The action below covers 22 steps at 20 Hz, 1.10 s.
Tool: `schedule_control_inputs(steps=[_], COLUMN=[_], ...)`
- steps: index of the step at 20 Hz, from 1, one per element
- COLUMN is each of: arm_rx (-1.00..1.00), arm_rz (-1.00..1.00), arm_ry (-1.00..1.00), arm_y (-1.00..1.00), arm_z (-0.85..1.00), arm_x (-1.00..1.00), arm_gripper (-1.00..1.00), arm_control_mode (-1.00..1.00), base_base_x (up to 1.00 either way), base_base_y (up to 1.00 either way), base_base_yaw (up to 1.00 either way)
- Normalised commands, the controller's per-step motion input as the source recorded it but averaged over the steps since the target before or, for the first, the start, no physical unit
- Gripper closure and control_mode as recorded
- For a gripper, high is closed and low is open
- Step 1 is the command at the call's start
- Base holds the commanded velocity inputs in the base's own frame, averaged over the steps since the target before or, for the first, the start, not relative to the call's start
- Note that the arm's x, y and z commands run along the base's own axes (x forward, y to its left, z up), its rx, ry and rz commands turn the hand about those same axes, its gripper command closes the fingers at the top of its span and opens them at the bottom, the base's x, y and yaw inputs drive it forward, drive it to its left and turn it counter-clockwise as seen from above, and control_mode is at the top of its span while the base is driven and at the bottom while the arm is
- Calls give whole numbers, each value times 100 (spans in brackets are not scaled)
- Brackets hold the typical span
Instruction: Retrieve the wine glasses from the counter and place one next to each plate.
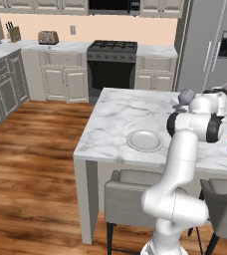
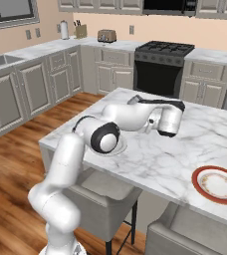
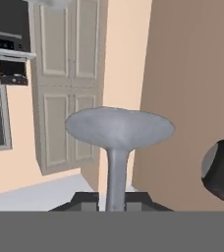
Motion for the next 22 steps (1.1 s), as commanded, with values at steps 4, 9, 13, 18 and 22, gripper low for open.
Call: schedule_control_inputs(steps=[4, 9, 13, 18, 22], arm_rx=[-15, -22, -28, -18, -4], arm_rz=[1, 0, 0, 0, 0], arm_ry=[0, 0, -8, -4, 0], arm_y=[-30, -10, 2, 0, -3], arm_z=[-13, -30, -37, -47, -34], arm_x=[0, 0, 0, 0, 0], arm_gripper=[100, 100, 100, 100, 100], arm_control_mode=[-100, -100, -100, -100, -100], base_base_x=[0, 0, 0, 0, 0], base_base_y=[0, 0, 0, 0, 0], base_base_yaw=[0, 0, 0, 0, 0])
